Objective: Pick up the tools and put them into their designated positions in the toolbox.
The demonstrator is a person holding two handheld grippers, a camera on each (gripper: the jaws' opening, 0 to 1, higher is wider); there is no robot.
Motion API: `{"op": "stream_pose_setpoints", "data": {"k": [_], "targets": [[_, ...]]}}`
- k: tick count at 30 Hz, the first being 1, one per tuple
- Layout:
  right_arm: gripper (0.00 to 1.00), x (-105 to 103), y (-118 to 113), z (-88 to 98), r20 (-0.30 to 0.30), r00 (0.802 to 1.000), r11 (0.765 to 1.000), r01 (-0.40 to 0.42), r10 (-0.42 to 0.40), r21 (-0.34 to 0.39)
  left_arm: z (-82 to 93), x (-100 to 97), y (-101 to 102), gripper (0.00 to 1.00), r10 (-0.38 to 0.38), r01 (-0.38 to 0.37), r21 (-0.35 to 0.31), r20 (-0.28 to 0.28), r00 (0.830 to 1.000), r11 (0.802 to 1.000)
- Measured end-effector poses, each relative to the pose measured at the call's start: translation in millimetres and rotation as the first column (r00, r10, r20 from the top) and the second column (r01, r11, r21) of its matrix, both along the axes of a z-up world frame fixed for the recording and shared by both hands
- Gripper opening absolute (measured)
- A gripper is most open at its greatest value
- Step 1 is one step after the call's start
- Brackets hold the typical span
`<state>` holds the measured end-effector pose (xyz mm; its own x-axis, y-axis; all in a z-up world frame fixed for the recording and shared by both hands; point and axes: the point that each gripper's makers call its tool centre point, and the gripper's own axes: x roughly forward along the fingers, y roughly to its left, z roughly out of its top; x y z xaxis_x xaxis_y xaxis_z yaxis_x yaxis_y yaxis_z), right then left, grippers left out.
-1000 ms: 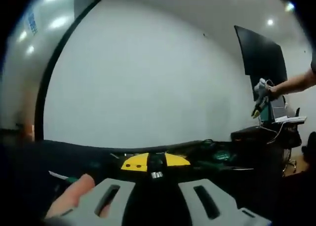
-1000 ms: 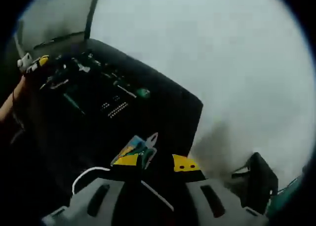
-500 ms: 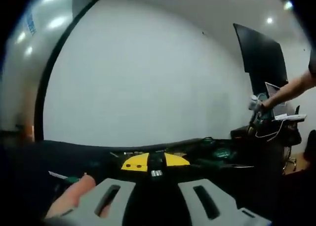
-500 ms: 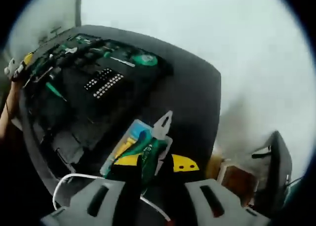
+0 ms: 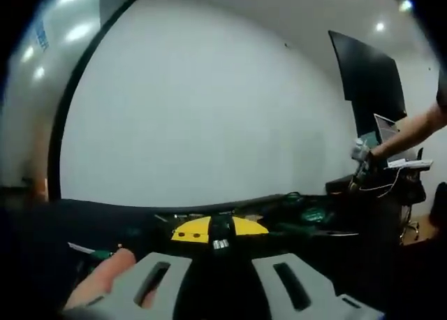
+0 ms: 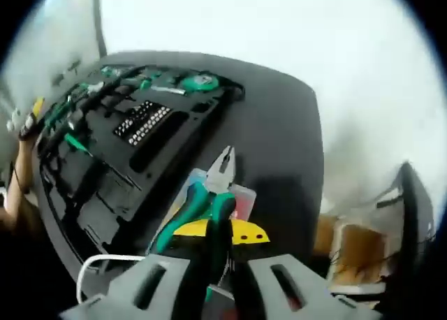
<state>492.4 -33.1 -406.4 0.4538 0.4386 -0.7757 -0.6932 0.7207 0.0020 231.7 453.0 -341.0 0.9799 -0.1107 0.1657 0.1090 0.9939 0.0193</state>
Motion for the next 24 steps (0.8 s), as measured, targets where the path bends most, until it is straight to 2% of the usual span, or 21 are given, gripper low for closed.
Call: {"op": "stream_pose_setpoints", "data": {"k": [3,6,8,12,14,15,17,19,20,21,22,23,24], "targets": [[0.07,-9.0,2.3,4.3,-0.056,0.998,0.996,0.045,-0.041,0.079,-0.4,0.6,0.7,0.12,0.000,0.000,-0.001,-0.001,1.000,1.000],[0.07,7.8,-3.2,10.6,-0.065,0.996,0.992,0.061,-0.053,0.111,-0.8,1.0,0.7,0.12,0.001,-0.001,-0.001,-0.003,1.000,1.000],[0.07,6.3,-2.6,12.6,-0.074,0.995,0.988,0.079,-0.069,0.135,-0.9,1.1,1.0,0.12,0.001,-0.001,-0.001,-0.004,1.000,1.000],[0.07,1.8,7.6,16.3,-0.168,0.979,0.957,0.153,-0.113,0.247,-0.9,1.1,0.8,0.12,0.000,0.000,-0.002,-0.004,1.000,1.000],[0.07,3.6,7.2,19.8,-0.187,0.973,0.940,0.186,-0.135,0.288,-0.9,1.1,0.7,0.12,0.000,0.000,-0.003,-0.005,1.000,1.000],[0.07,4.5,5.8,19.9,-0.181,0.975,0.943,0.180,-0.132,0.281,-0.9,0.9,0.0,0.12,0.000,0.000,-0.002,-0.005,1.000,1.000],[0.07,4.6,11.5,21.0,-0.131,0.985,0.955,0.144,-0.113,0.260,-1.1,0.9,-0.6,0.12,0.000,0.000,-0.001,-0.007,1.000,1.000],[0.06,2.2,16.9,23.0,-0.107,0.987,0.955,0.141,-0.116,0.261,-1.3,1.3,-0.1,0.12,0.000,0.000,0.001,-0.008,1.000,1.000],[0.00,8.8,15.8,27.6,-0.053,0.991,0.957,0.130,-0.120,0.258,-1.6,1.6,0.6,0.12,0.000,0.000,0.001,-0.008,1.000,1.000],[0.00,17.0,14.1,40.1,0.002,0.989,0.952,0.145,-0.151,0.269,-1.7,1.8,1.1,0.12,0.000,0.000,0.001,-0.008,1.000,1.000],[0.00,13.5,15.4,47.6,0.006,0.988,0.956,0.148,-0.154,0.255,-1.8,1.8,1.4,0.12,0.000,0.000,0.000,-0.008,1.000,1.000],[0.00,15.5,14.9,55.4,0.057,0.988,0.967,0.126,-0.142,0.222,-1.8,1.7,1.4,0.12,-0.001,0.001,-0.001,-0.008,1.000,1.000],[0.00,19.4,15.1,65.1,0.170,0.984,0.990,0.032,-0.056,0.139,-1.9,1.7,1.4,0.12,-0.001,0.001,-0.001,-0.009,1.000,1.000]]}}
